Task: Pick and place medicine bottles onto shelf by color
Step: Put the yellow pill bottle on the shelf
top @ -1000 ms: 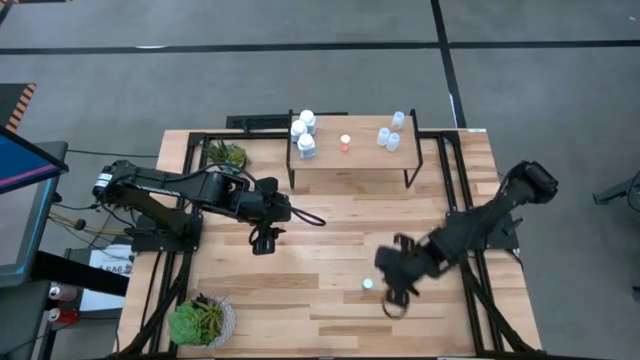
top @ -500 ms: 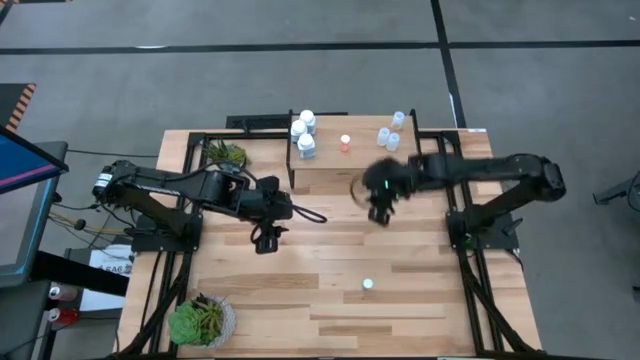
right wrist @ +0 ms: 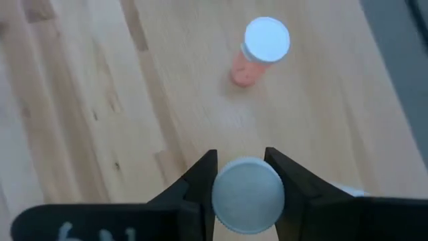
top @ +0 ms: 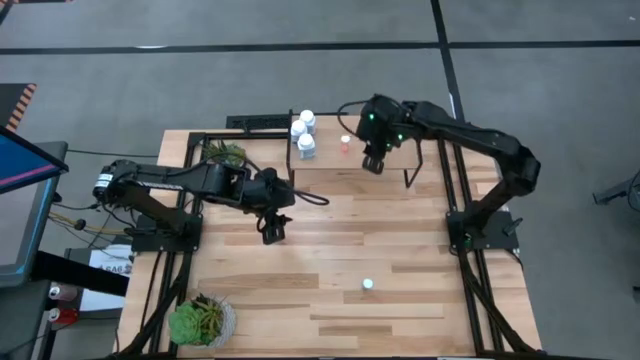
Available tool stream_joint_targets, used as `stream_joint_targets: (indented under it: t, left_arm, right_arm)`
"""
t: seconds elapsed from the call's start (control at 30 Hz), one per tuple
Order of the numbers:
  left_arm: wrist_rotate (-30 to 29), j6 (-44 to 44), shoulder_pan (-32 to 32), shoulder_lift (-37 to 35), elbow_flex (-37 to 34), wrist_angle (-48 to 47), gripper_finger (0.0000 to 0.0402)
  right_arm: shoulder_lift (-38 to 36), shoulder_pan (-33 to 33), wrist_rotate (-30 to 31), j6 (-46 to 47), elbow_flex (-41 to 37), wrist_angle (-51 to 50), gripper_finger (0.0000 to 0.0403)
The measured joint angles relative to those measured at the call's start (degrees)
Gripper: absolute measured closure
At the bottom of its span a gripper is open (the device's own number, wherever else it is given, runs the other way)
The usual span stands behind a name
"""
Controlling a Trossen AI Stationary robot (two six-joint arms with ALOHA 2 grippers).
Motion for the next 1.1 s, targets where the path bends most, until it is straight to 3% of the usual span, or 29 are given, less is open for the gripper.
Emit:
stream_joint_targets:
  t: [0.27, 0.63, 1.1]
  left_arm:
    - [-1.2, -0.1, 2.0, 0.0, 0.0, 0.0, 0.0205]
    - [-1.3, 0.0, 3.2, 0.0, 0.0, 0.0, 0.0205]
    - [-1.3, 0.1, 3.2, 0.0, 0.0, 0.6, 0.0205]
  right_arm:
    - [3.8, -4.2, -3.5, -4.2, 0.0, 2.7, 0.0282]
    - [5.4, -4.3, -3.7, -9.3, 0.0, 5.7, 0.0287]
    - [5.3, -4.0, -3.8, -9.3, 0.0, 6.4, 0.0216]
